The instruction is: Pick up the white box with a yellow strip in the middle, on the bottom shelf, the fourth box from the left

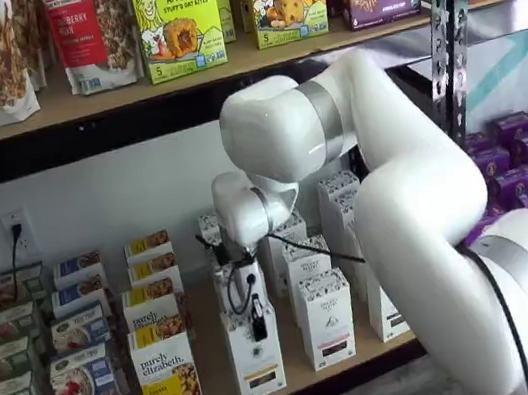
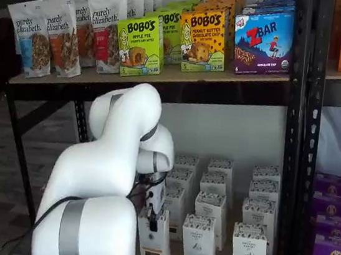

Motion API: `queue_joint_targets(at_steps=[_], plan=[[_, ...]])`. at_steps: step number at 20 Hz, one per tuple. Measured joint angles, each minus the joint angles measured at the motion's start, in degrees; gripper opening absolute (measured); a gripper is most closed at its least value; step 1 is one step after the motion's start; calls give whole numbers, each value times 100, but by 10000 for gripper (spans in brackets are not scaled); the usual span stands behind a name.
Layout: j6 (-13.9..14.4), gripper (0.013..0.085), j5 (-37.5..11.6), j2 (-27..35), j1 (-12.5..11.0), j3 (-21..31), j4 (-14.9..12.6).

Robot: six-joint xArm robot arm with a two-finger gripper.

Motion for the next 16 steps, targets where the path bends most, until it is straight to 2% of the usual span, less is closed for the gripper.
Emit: queue_joint_targets(at_steps=[7,13,16], plan=[[-1,650,66,59,14,-83,21],[-47,490,39,68,23,-97,87],[36,490,90,84,39,-140,5]])
